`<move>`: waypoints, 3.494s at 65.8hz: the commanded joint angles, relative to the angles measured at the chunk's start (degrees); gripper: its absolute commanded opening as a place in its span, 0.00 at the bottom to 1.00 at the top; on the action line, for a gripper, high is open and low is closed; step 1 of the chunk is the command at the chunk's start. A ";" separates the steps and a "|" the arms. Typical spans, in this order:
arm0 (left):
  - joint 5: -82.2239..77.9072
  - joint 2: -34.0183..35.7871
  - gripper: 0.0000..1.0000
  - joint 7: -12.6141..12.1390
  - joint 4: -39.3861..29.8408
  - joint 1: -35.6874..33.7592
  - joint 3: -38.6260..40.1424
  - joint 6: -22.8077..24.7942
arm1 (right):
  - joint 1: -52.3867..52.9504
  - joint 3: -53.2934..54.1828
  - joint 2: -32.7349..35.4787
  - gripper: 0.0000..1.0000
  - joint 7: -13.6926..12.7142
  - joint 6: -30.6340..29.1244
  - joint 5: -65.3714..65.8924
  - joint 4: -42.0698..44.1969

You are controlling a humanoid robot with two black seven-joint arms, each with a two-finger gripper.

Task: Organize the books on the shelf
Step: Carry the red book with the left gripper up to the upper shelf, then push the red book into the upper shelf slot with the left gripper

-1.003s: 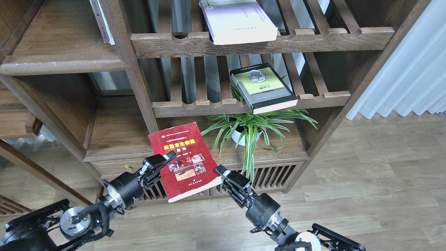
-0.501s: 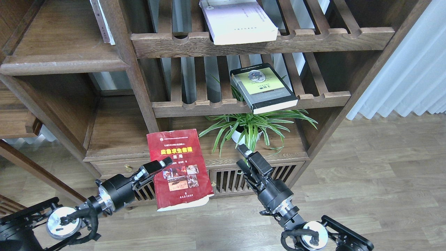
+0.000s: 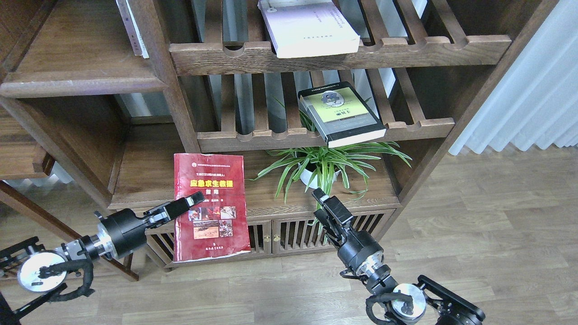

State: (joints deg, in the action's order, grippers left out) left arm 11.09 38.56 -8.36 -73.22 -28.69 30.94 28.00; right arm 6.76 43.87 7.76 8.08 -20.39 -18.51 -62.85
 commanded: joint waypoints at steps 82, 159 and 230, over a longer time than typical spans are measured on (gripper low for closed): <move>5.60 25.77 0.01 -0.95 -1.75 -14.99 4.30 0.00 | 2.12 -0.01 -0.81 0.92 -0.08 -0.35 1.37 3.35; 5.78 17.25 0.00 -8.24 13.01 -27.12 11.06 0.00 | 2.12 -0.10 -4.42 0.95 -0.09 -0.61 3.39 4.85; -10.83 0.55 0.00 -10.62 27.26 -29.58 28.91 0.00 | 1.33 -0.19 -5.56 0.98 -0.09 -0.70 5.76 5.02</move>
State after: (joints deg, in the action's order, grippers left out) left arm 1.16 40.99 -19.34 -46.09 -57.58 58.76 27.98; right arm 8.09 43.68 2.28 8.00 -21.09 -12.78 -57.84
